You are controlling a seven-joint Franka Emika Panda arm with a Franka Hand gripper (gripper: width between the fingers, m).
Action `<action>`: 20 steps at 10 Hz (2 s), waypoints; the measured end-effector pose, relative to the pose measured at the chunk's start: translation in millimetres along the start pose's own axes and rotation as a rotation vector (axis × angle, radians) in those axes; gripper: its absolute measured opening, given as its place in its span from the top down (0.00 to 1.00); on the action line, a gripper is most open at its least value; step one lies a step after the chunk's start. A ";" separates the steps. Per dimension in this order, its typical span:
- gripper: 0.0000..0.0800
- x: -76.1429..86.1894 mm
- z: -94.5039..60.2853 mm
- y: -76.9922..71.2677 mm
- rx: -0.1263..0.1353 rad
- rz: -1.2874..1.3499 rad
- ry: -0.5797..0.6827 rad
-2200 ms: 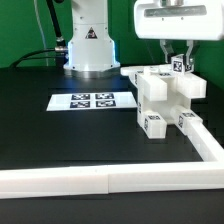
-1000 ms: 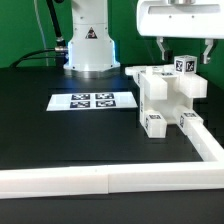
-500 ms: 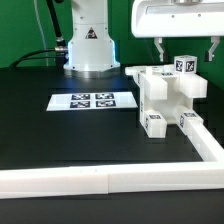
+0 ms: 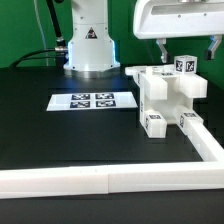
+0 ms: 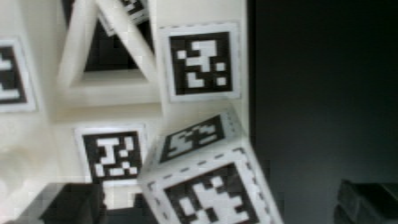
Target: Assemble chair
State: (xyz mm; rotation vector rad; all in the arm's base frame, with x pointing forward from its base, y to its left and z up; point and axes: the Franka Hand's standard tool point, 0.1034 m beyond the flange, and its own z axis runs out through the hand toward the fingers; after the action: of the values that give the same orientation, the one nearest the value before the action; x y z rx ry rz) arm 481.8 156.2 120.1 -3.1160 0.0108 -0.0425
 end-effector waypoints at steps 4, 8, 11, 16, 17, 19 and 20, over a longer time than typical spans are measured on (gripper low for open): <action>0.31 -1.5 1.3 -2.3 0.000 -0.004 -0.002; 0.64 -1.4 1.2 -2.2 0.000 -0.003 -0.002; 0.64 -1.4 1.3 -2.3 0.000 0.019 -0.002; 0.64 -1.2 1.3 -1.8 0.007 0.360 -0.006; 0.64 -1.3 1.4 -1.8 0.008 0.402 -0.007; 0.64 -1.5 1.6 -2.0 0.014 0.547 -0.012; 0.64 -1.5 1.6 -2.0 0.017 0.586 -0.014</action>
Offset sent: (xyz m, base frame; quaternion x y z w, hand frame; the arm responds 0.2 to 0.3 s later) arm 0.0000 0.0000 0.0000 0.0000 0.0000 0.0000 1.0000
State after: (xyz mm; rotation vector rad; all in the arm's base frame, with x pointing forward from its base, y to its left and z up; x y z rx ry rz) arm 480.3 158.2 118.4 -2.9574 0.9035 -0.0085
